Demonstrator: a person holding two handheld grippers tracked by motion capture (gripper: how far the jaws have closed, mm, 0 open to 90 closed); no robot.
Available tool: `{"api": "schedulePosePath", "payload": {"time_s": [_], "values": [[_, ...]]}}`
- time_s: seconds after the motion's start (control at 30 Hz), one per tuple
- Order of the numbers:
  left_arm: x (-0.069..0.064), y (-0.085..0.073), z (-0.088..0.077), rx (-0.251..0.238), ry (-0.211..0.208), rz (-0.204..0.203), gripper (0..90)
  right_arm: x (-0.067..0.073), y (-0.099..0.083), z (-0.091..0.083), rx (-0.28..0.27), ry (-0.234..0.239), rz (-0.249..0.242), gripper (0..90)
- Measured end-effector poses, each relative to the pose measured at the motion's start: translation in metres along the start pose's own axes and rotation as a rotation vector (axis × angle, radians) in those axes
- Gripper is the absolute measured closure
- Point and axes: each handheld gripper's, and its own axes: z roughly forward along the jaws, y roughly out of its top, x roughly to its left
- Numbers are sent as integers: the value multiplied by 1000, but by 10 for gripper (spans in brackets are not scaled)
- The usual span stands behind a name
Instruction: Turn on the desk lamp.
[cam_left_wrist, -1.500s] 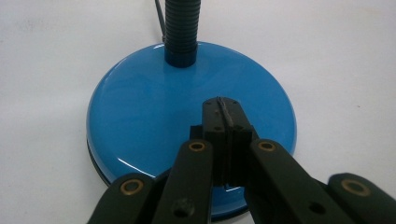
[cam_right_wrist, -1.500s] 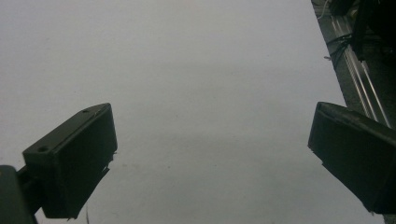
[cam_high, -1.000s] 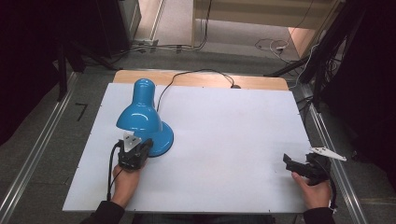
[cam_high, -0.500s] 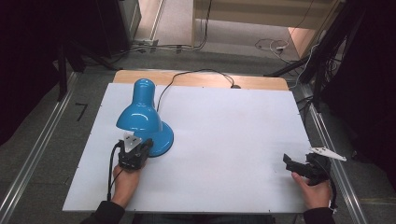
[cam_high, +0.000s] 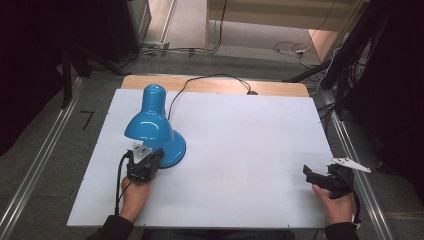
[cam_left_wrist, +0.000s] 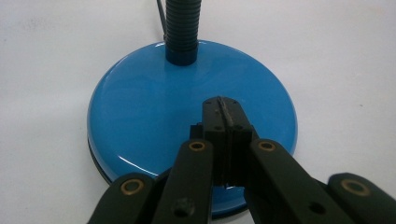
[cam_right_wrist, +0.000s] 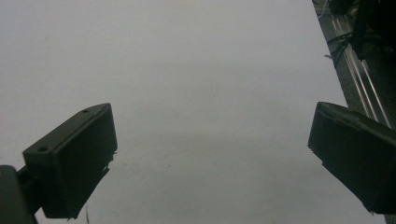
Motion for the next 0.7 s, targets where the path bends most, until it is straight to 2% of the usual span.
{"api": "schedulePosePath", "payload": {"time_s": [0.37, 0.5, 0.7], "values": [[-1, 0, 0, 3, 7, 6, 900, 0, 0, 0, 0, -1, 2, 0], [-1, -1, -1, 10, -4, -1, 900, 0, 0, 0, 0, -1, 2, 0], [0, -2, -2, 13, -11, 13, 900, 0, 0, 0, -2, 0, 2, 0]]}}
